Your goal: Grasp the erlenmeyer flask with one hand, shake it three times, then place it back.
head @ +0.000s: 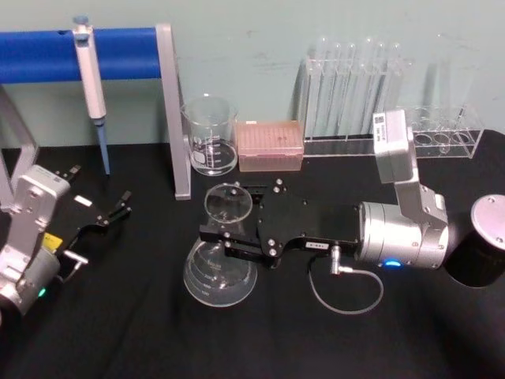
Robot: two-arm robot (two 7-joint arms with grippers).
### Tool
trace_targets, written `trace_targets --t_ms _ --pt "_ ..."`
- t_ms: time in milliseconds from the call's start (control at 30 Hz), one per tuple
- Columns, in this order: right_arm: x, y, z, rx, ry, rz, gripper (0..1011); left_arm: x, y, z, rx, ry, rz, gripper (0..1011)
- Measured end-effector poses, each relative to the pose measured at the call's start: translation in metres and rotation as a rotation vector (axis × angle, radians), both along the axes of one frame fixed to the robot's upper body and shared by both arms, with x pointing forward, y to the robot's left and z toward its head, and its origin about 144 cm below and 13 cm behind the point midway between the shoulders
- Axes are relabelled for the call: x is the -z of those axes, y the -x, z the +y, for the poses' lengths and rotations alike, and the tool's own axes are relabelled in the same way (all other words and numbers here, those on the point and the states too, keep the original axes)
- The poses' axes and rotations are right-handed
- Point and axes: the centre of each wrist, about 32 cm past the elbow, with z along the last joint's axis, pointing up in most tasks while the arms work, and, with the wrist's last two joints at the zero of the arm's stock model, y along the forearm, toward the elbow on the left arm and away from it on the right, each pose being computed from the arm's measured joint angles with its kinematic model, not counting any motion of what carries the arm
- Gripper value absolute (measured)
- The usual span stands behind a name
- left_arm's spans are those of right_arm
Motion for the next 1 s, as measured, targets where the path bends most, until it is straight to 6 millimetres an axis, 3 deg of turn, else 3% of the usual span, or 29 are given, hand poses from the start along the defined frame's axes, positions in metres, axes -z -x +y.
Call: trace_targets --t_ms 533,1000 --pt "-0.0004 0.0006 0.0010 0.099 -0.022 0.008 453 0.0000 0.0000 0.0000 0.000 0.000 0.000 1001" --pt "-0.0006 -0.0041 -0.0026 0.412 -0.072 0.042 456 0.0000 0.0000 0.0000 0.000 0.000 0.000 1001"
